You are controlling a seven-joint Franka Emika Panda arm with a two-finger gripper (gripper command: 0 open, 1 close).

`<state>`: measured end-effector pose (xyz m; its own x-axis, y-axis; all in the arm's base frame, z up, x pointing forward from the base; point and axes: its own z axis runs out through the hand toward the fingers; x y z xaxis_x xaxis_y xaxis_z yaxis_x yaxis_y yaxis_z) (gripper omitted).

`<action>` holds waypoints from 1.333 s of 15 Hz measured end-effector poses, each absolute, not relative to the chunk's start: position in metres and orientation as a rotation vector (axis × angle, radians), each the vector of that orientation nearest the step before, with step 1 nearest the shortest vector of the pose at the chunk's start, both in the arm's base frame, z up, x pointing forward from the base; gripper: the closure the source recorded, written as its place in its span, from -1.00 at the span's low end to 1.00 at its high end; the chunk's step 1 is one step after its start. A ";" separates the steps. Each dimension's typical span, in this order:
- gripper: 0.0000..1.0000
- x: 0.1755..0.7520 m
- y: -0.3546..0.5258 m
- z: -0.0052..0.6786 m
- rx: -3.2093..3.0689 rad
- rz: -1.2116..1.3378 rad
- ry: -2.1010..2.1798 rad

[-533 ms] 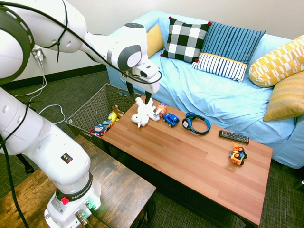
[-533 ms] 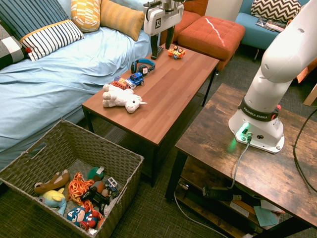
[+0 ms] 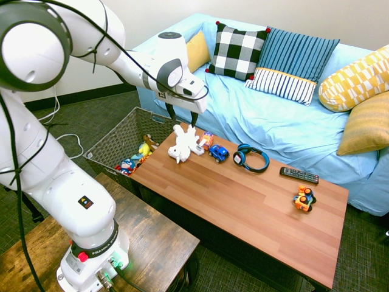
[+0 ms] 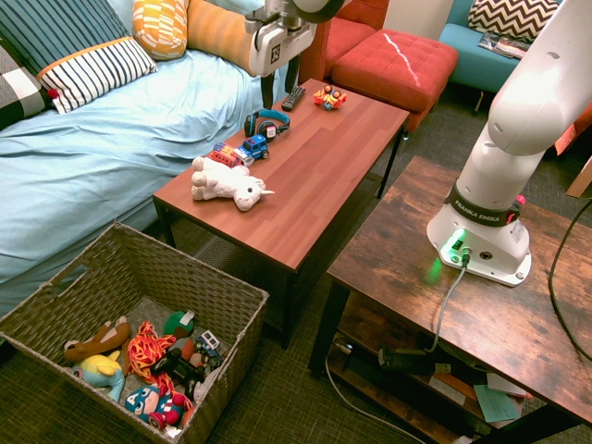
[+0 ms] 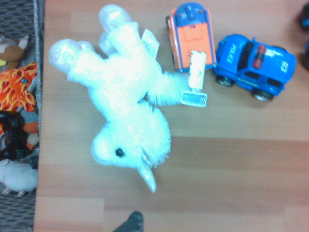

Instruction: Put the stuffed toy in the basket

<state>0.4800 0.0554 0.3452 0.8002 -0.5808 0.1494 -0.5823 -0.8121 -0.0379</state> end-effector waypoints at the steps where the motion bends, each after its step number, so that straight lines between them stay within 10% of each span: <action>1: -1.00 0.491 0.061 0.331 2.978 0.261 -0.872; 20: -1.00 0.569 0.117 0.132 3.152 -0.053 -0.542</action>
